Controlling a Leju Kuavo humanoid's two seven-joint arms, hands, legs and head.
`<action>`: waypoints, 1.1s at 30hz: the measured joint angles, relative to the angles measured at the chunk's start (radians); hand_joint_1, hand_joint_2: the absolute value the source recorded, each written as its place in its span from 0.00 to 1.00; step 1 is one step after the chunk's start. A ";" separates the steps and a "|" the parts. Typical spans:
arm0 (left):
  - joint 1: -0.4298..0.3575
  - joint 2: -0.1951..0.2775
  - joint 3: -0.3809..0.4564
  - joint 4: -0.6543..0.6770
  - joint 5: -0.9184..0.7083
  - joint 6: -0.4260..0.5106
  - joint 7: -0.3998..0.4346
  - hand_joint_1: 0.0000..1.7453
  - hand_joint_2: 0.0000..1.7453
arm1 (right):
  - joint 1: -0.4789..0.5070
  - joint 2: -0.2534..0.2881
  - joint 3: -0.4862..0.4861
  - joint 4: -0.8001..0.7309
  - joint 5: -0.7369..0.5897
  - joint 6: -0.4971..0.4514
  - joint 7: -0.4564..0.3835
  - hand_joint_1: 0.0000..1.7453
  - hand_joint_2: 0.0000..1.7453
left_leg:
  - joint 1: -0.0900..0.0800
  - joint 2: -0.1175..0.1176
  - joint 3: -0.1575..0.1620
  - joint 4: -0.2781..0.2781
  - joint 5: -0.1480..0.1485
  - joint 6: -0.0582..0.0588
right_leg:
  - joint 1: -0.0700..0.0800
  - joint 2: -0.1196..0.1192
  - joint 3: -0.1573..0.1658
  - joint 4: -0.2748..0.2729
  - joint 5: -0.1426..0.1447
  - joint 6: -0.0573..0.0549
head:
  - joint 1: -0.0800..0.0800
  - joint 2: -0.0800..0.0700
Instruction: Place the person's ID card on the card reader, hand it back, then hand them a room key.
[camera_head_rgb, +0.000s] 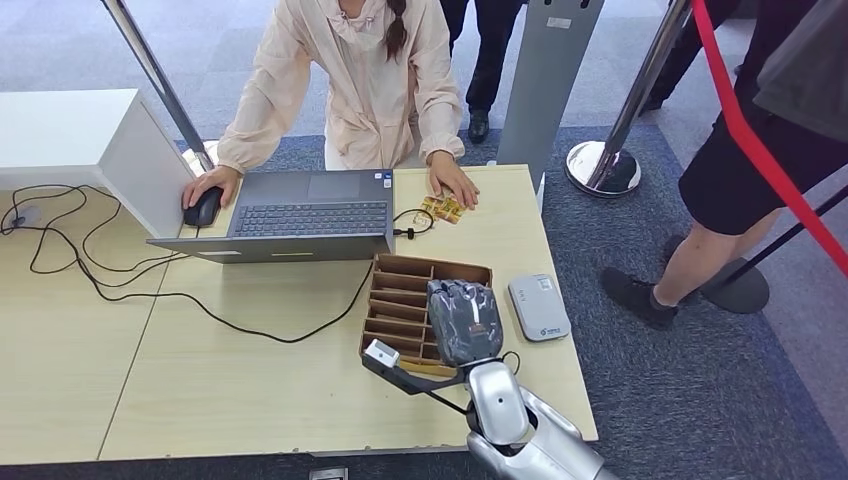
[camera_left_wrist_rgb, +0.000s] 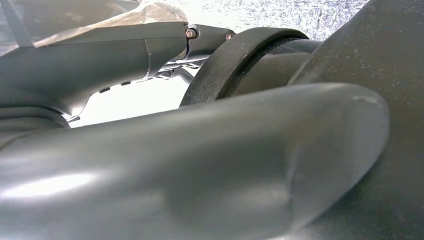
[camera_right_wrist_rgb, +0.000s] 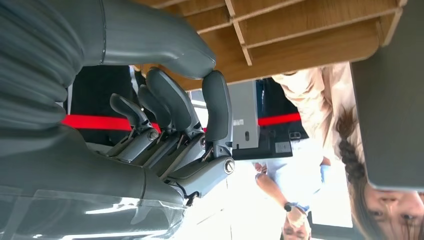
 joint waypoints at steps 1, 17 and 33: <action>0.000 0.000 0.000 0.000 0.000 0.000 0.000 0.00 0.00 | 0.000 -0.001 -0.001 -0.003 0.001 -0.001 0.000 0.92 1.00 | 0.000 0.000 0.000 0.000 0.000 0.000 | 0.000 0.000 0.000 0.000 0.000 0.000 | 0.000 0.000; 0.001 0.001 0.000 0.000 0.000 0.002 -0.005 0.00 0.00 | -0.006 -0.064 -0.020 -0.141 -0.262 0.095 -0.055 0.62 1.00 | 0.000 0.000 0.000 0.000 0.000 0.000 | 0.000 0.000 0.000 0.000 0.000 0.000 | 0.000 0.000; 0.004 0.005 0.001 0.000 0.000 0.002 -0.017 0.00 0.00 | -0.002 -0.275 -0.101 -0.547 -0.250 0.315 0.007 0.38 1.00 | 0.000 0.000 0.000 0.000 0.000 0.000 | 0.000 0.000 0.000 0.000 0.000 0.000 | 0.000 0.000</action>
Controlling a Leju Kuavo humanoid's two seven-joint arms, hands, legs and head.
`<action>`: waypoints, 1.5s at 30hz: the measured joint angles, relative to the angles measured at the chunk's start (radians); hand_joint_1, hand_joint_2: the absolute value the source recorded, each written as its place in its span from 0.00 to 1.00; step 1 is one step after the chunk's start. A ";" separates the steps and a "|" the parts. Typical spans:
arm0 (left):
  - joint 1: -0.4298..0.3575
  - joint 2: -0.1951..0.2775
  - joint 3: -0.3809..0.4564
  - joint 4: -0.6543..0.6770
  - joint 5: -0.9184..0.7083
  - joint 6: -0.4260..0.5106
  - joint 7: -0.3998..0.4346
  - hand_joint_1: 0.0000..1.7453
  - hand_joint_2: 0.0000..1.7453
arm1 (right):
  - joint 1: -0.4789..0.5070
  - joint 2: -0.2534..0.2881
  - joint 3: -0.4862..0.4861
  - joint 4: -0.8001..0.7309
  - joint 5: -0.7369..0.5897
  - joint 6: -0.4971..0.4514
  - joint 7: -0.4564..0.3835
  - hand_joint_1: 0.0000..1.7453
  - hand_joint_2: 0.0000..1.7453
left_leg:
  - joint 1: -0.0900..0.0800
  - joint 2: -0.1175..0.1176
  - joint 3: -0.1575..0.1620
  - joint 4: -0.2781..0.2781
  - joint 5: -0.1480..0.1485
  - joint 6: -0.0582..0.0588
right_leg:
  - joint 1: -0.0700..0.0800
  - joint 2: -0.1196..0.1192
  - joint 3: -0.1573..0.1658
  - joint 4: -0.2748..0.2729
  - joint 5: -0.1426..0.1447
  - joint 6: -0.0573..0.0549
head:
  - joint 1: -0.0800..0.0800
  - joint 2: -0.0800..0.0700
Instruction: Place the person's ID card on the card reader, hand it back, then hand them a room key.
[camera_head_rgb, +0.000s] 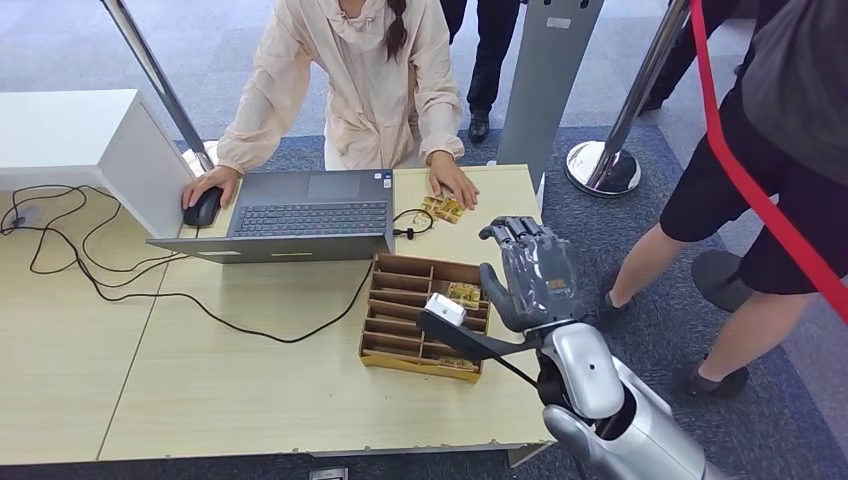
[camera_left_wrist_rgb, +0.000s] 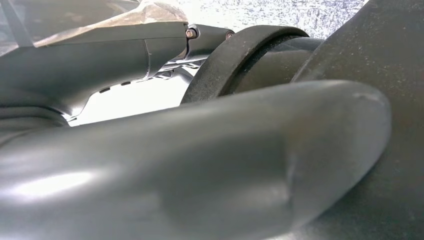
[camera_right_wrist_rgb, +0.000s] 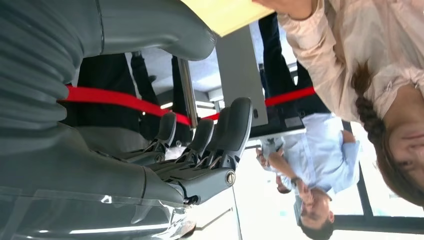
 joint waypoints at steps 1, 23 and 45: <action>0.000 0.000 0.000 0.000 0.000 0.000 0.000 0.00 0.00 | 0.003 -0.008 -0.003 -0.012 0.004 0.001 0.002 0.36 1.00 | 0.000 0.000 0.000 0.000 0.000 0.000 | 0.000 0.000 0.000 0.000 0.000 0.000 | 0.000 0.000; 0.000 0.001 0.000 0.000 0.000 0.007 -0.015 0.00 0.00 | 0.120 -0.063 0.017 -0.057 -0.097 -0.028 -0.118 0.08 1.00 | 0.000 0.000 0.000 0.000 0.000 0.000 | 0.000 0.000 0.000 0.000 0.000 0.000 | 0.000 0.000; 0.000 0.074 -0.001 0.002 0.000 0.012 -0.086 0.00 0.00 | 0.077 -0.095 0.123 -0.016 -0.196 0.122 -0.277 0.66 1.00 | 0.000 0.000 0.000 0.000 0.000 0.000 | 0.000 0.000 0.000 0.000 0.000 0.000 | 0.000 0.000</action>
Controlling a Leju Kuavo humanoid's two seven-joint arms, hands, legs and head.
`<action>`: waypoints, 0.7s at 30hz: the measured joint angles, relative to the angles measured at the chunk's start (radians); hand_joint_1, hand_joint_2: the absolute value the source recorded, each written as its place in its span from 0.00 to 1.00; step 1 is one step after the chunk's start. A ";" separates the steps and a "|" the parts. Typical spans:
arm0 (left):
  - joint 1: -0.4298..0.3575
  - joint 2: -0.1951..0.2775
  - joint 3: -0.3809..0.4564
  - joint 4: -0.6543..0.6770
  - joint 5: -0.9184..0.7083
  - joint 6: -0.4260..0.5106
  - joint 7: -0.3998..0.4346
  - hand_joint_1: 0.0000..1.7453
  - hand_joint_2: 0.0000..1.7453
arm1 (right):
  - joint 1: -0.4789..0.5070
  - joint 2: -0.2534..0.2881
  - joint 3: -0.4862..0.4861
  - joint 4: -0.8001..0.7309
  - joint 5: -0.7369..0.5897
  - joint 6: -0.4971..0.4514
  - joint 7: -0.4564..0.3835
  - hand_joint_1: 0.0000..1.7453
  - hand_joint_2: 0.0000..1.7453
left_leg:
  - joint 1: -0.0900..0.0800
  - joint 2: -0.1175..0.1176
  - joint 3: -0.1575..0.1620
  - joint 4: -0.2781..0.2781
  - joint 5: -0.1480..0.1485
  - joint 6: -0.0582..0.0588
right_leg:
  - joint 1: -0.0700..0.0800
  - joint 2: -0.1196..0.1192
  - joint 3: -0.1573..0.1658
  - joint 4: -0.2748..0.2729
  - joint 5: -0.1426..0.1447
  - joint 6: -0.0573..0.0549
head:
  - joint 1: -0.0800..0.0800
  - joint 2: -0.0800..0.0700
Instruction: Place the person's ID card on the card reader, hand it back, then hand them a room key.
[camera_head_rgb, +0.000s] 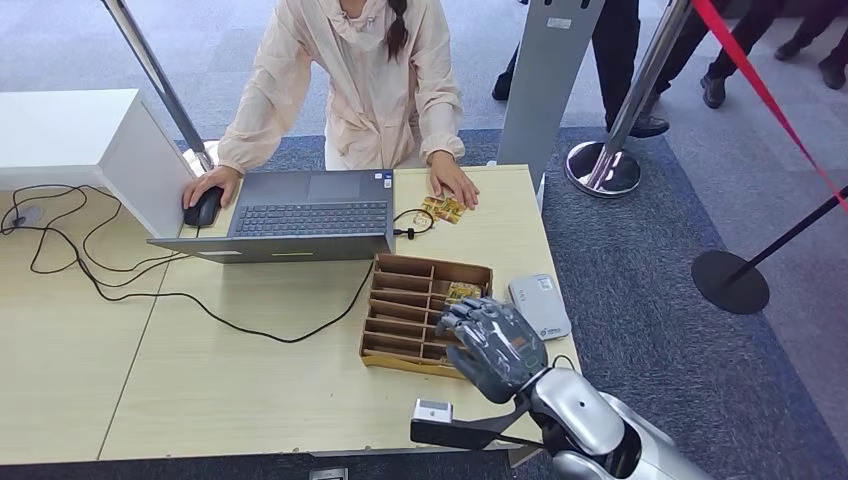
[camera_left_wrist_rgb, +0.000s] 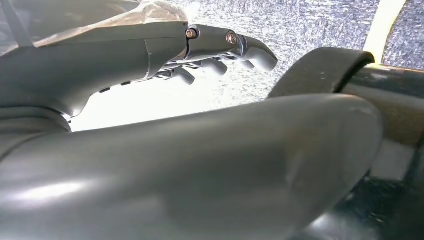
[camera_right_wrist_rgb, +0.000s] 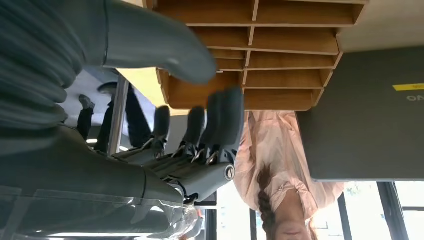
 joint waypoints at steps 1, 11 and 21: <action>0.000 0.002 0.000 0.000 0.000 0.000 0.000 0.00 0.00 | 0.000 -0.001 0.003 0.000 -0.003 -0.001 0.000 0.62 1.00 | 0.000 0.000 0.000 0.000 0.000 0.000 | 0.000 0.000 0.000 0.000 0.000 0.000 | 0.000 0.000; 0.000 0.012 0.000 0.000 0.000 0.000 0.008 0.00 0.00 | 0.014 -0.004 0.031 0.000 -0.017 -0.029 -0.003 0.40 1.00 | 0.000 0.000 0.000 0.000 0.000 0.000 | 0.000 0.000 0.000 0.000 0.000 0.000 | 0.000 0.000; 0.000 0.012 0.000 0.000 0.000 0.000 0.020 0.00 0.00 | 0.032 0.012 0.069 0.027 -0.025 -0.072 -0.009 0.35 1.00 | 0.000 0.000 0.000 0.000 0.000 0.000 | 0.000 0.000 0.000 0.000 0.000 0.000 | 0.000 0.000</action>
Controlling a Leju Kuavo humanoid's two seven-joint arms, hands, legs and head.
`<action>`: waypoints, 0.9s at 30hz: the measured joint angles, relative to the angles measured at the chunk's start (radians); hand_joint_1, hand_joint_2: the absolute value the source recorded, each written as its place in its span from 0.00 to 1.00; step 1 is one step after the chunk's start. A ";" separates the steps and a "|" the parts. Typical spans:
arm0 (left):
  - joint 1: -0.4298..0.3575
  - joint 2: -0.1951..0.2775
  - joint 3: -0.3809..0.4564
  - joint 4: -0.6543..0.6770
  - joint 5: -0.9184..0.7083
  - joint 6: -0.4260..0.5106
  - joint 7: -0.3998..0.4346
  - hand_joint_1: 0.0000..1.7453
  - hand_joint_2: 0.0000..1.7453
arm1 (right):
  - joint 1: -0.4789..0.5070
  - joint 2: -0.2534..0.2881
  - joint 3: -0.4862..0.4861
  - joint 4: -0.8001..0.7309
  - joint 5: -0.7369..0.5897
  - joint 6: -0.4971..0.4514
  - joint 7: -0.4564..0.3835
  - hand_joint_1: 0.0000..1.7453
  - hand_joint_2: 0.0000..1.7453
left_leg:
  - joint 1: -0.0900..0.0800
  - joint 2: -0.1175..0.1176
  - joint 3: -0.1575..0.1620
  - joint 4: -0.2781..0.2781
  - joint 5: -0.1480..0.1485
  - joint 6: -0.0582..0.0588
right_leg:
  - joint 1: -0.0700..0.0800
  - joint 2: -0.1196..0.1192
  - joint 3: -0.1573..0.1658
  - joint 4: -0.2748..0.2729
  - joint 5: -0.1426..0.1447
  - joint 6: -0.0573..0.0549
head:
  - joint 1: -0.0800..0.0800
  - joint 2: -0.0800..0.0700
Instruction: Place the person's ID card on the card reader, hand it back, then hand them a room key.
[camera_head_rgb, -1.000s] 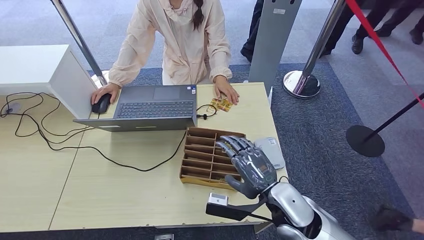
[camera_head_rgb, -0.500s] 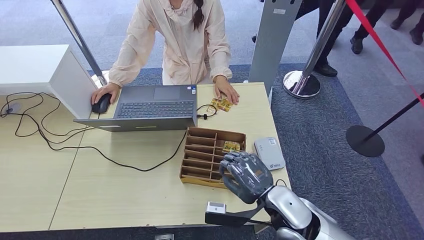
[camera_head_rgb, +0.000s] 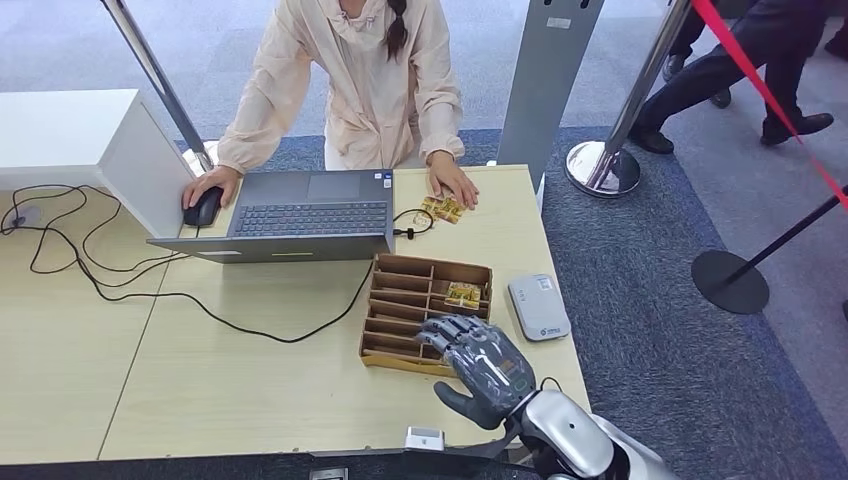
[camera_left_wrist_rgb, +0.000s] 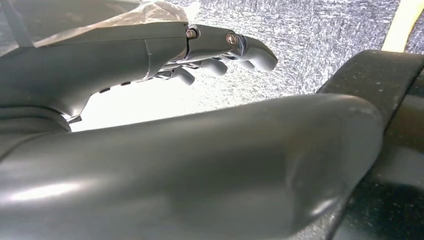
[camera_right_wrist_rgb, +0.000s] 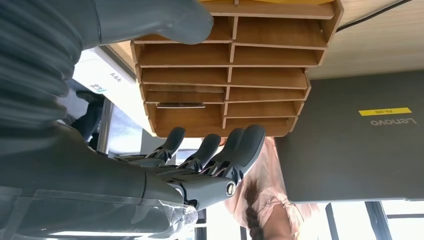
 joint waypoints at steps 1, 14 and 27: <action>0.000 0.000 0.000 0.000 0.000 0.000 0.001 0.00 0.00 | 0.002 0.003 0.004 0.005 0.000 -0.006 -0.001 0.36 1.00 | 0.000 0.000 0.000 0.000 0.000 0.000 | 0.000 0.000 0.000 0.000 0.000 0.000 | 0.000 0.000; 0.000 0.000 0.000 0.000 0.000 0.002 0.012 0.00 0.00 | 0.037 0.049 0.069 0.088 -0.013 -0.124 0.011 0.45 1.00 | 0.000 0.000 0.000 0.000 0.000 0.000 | 0.000 0.000 0.000 0.000 0.000 0.000 | 0.000 0.000; 0.000 0.000 0.000 0.000 0.000 0.001 0.010 0.00 0.00 | 0.037 0.089 0.108 0.147 -0.011 -0.196 0.011 0.53 1.00 | 0.000 0.000 0.000 0.000 0.000 0.000 | 0.000 0.000 0.000 0.000 0.000 0.000 | 0.000 0.000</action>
